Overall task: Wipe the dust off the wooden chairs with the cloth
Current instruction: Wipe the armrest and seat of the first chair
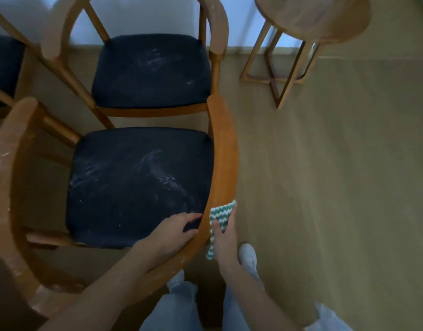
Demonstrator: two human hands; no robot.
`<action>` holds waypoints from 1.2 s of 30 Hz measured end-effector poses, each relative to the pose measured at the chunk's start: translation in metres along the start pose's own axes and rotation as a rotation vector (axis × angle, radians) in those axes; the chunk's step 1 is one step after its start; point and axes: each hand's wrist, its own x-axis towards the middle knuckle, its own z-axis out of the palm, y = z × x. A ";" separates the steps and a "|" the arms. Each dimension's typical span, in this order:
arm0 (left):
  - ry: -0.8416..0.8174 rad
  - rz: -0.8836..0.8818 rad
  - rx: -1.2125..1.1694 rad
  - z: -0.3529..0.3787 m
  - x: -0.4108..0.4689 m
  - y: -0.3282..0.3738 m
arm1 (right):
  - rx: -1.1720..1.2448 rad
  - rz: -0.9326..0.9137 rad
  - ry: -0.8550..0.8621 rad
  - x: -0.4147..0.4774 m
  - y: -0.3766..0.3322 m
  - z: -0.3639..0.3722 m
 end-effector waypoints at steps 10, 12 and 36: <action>-0.082 0.059 0.100 -0.009 -0.031 -0.036 | -0.183 -0.047 0.096 0.013 -0.023 -0.011; -0.065 0.053 0.093 -0.013 -0.034 -0.040 | -0.291 -0.124 0.090 0.030 -0.037 -0.016; -0.191 0.270 0.279 -0.105 -0.065 -0.116 | -0.774 -0.237 0.220 -0.069 0.027 0.075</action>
